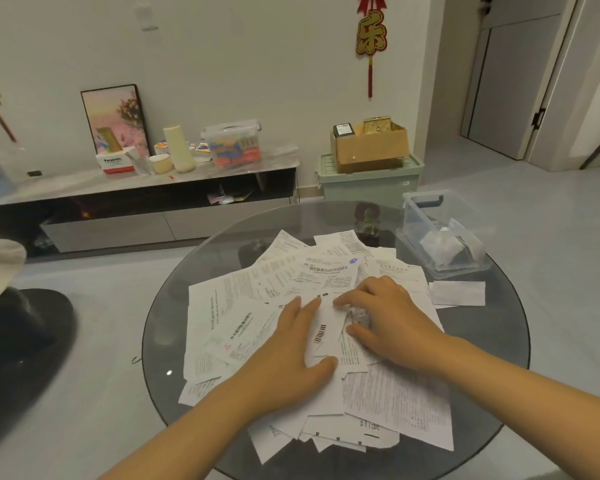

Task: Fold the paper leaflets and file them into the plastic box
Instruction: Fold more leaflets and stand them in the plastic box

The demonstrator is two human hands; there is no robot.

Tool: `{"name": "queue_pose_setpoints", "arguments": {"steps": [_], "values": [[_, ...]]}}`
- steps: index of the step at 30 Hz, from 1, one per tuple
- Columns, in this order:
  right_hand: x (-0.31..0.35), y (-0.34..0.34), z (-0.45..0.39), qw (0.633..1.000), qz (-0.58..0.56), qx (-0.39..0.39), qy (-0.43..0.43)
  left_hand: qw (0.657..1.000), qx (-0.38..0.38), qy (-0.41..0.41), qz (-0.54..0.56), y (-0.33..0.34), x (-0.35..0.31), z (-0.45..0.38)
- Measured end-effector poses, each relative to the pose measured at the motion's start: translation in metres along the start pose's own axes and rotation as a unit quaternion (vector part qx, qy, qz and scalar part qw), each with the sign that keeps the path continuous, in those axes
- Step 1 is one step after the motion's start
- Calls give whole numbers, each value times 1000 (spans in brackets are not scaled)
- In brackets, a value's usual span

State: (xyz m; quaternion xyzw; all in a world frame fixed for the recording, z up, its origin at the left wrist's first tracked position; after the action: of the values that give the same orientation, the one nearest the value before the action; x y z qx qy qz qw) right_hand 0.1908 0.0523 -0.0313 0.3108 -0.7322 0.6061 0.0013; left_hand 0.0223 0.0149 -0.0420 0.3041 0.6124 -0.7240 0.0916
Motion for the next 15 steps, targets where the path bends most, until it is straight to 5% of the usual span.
{"name": "queue_pose_setpoints", "arguments": {"steps": [15], "values": [[-2, -13, 14, 998, -16, 46, -35, 989, -7, 68, 131, 7, -18, -12]]}}
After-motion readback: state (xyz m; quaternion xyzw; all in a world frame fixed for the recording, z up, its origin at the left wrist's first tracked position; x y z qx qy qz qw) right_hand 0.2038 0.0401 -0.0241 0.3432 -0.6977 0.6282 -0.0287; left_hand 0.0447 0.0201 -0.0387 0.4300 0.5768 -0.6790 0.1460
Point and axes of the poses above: each hand's wrist, its own z-axis away from the middle knuckle, its own y-axis out of the palm, x = y × z, the point moved 3 cm from there along -z, towards the middle knuckle, and after that the axes turned 2 degrees about -x, right-handed, at the moved point
